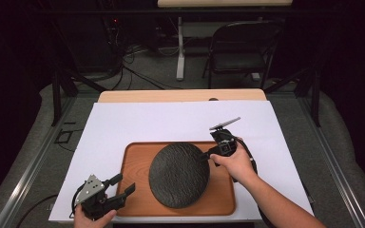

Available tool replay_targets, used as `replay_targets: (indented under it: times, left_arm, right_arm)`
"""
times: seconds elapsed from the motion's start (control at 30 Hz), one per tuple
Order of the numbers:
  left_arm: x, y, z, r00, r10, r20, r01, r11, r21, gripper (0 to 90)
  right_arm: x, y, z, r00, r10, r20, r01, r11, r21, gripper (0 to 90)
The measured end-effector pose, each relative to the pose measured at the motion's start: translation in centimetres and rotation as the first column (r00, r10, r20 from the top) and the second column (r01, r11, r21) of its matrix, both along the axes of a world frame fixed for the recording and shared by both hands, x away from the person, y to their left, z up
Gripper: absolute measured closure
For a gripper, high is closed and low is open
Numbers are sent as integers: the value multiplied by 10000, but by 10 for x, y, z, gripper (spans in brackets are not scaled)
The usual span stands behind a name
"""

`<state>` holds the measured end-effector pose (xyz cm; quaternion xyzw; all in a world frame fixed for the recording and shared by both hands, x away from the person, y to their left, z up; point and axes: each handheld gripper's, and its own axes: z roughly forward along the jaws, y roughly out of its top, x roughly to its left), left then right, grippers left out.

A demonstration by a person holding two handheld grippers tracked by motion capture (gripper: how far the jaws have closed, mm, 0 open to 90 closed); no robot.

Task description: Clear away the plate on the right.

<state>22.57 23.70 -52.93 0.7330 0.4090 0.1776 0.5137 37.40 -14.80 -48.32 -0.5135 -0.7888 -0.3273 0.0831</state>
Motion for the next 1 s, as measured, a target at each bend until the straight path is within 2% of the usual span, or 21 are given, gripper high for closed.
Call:
replay_targets:
  times: [0.13, 0.3, 0.5, 0.53, 0.6, 0.8, 1.0]
  left_arm:
    - [0, 0, 0, 10000, -15, -5, 15, 10000, 15, 365]
    - [0, 0, 0, 10000, -12, -15, 12, 10000, 26, 365]
    - [0, 0, 0, 10000, -6, -15, 6, 10000, 30, 365]
    - [0, 0, 0, 10000, -9, -15, 9, 10000, 30, 365]
    - [0, 0, 0, 10000, -11, -19, 11, 10000, 38, 365]
    - [0, 0, 0, 10000, -8, -18, 8, 10000, 38, 365]
    - [0, 0, 0, 10000, -10, -18, 10, 10000, 42, 365]
  right_arm:
    - [0, -4, -6, 9999, -120, -121, 120, 9999, 47, 796]
    - [1, -13, -20, 9968, -499, -620, 523, 9979, 379, 785]
    - [2, -21, -34, 9954, -603, -747, 646, 9963, 565, 770]
    - [1, -23, -39, 9931, -698, -941, 754, 9955, 572, 764]
    - [1, -25, -42, 9921, -739, -1018, 807, 9947, 638, 759]
    - [0, -28, -53, 9894, -818, -1200, 879, 9951, 457, 739]
    - [-2, -28, -55, 9874, -942, -1271, 1008, 9938, 465, 734]
